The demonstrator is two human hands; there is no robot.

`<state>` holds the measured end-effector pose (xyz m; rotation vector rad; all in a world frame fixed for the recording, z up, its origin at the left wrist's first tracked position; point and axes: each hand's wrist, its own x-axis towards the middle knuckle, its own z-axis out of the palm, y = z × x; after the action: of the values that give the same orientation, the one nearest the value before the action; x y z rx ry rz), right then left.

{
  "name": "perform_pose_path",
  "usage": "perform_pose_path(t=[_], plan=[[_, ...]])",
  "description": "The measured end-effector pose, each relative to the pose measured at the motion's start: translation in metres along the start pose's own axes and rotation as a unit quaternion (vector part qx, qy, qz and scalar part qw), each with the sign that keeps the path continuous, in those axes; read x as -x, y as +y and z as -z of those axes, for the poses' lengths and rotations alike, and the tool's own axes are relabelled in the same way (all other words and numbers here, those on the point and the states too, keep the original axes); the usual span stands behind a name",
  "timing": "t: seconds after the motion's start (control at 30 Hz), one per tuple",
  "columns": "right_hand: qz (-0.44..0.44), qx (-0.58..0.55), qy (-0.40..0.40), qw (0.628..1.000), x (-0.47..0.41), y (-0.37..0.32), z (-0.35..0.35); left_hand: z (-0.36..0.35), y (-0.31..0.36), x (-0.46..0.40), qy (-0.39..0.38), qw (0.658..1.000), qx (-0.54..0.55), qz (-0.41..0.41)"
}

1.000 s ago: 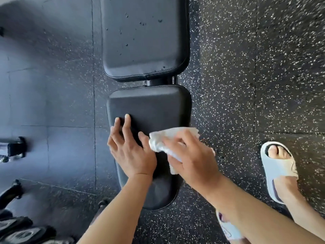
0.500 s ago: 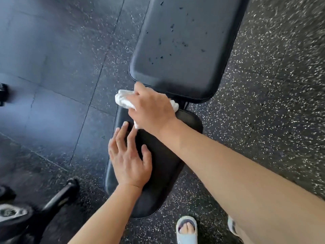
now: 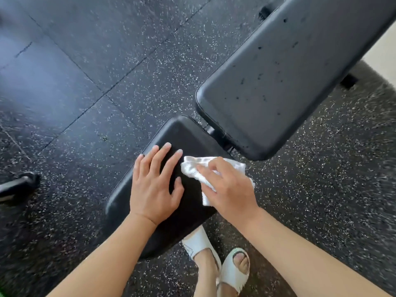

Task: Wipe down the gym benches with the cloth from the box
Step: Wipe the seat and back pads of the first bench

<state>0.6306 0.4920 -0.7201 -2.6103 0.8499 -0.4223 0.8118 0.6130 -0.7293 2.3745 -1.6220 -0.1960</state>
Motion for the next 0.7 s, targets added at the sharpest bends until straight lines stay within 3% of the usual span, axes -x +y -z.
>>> perform_pose_path(t=[0.13,0.3,0.47,0.7], plan=[[0.013,-0.006,0.025,1.000,-0.060,-0.002,-0.017,-0.002,-0.001,0.001,-0.005,0.999,0.021,0.025],[-0.001,0.001,0.003,1.000,-0.113,-0.025,-0.030,0.002,-0.004,0.001,-0.010,0.996,0.068,0.056],[-0.026,-0.004,-0.015,1.000,-0.085,-0.055,-0.031,0.013,-0.006,0.002,-0.007,0.985,0.124,0.116],[0.096,-0.015,-0.054,0.994,-0.032,-0.121,-0.055,0.040,-0.039,0.087,-0.029,0.958,0.112,0.263]])
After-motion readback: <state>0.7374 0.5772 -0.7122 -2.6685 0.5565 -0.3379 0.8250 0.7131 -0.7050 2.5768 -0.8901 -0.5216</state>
